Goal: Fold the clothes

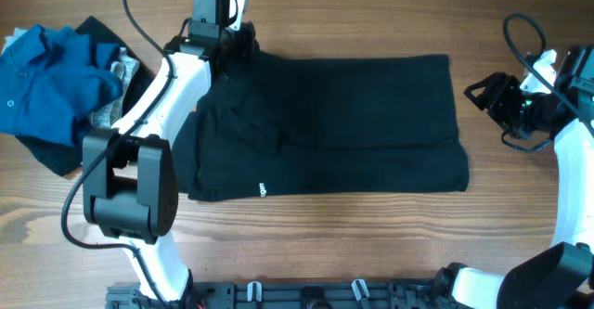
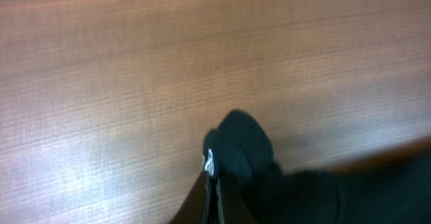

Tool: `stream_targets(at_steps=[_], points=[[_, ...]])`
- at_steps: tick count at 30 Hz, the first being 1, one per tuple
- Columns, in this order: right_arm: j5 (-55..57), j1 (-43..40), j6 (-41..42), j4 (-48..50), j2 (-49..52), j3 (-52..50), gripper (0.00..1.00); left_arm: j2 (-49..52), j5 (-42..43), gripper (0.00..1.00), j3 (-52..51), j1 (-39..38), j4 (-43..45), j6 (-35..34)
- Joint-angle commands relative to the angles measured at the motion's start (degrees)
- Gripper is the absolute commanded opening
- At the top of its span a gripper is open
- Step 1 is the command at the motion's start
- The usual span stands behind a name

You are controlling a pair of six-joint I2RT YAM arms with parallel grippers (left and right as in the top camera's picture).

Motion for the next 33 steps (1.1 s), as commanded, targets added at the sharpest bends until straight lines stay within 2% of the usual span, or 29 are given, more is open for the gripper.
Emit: stream_targets(at_steps=[1,3,5,7,9,12,16,19,23,25,26,29,33], points=[[0.8,0.3,-1.1,0.0,0.7,-0.5,0.68,-0.6,-1.3,0.04,0.2,0.3,-10.3,-1.8],[0.8,0.3,-1.1,0.3,0.7,-0.5,0.68,-0.6,2.0,0.08,0.2,0.2,-17.6,-4.7],[0.8,0.3,-1.1,0.5,0.7,-0.5,0.69,-0.6,9.0,0.15,0.2,-0.3,-24.3,-5.9],[0.8,0.3,-1.1,0.5,0.7,-0.5,0.69,-0.7,11.9,0.17,0.2,-0.9,-28.3,-8.1],[0.8,0.3,-1.1,0.6,0.7,-0.5,0.69,-1.3,12.3,0.24,0.2,-1.4,-30.3,-8.1],[0.8,0.3,-1.1,0.6,0.7,-0.5,0.72,-3.1,9.5,0.26,0.4,-1.1,-28.6,-8.0],[0.8,0.3,-1.1,0.8,0.7,-0.5,0.73,-3.6,-0.9,0.37,0.4,0.0,-17.8,-7.4],[0.8,0.3,-1.1,0.8,0.7,-0.5,0.73,0.0,-1.1,0.43,0.4,0.3,-12.7,-5.7],[0.8,0.3,-1.1,0.6,0.7,-0.5,0.73,4.6,-1.1,0.45,0.4,0.3,-15.0,-5.5],[0.8,0.3,-1.1,0.6,0.7,-0.5,0.73,5.6,-1.1,0.43,0.4,0.3,-16.4,-5.5],[0.8,0.3,-1.1,0.6,0.7,-0.5,0.73,5.7,-1.1,0.37,0.4,0.3,-16.5,-5.5],[0.8,0.3,-1.1,0.7,0.7,-0.5,0.73,5.5,-1.3,0.04,0.5,0.4,-16.6,-5.5],[0.8,0.3,-1.1,0.8,0.7,-0.5,0.73,4.3,-7.7,0.04,2.1,0.4,-16.6,-5.7]])
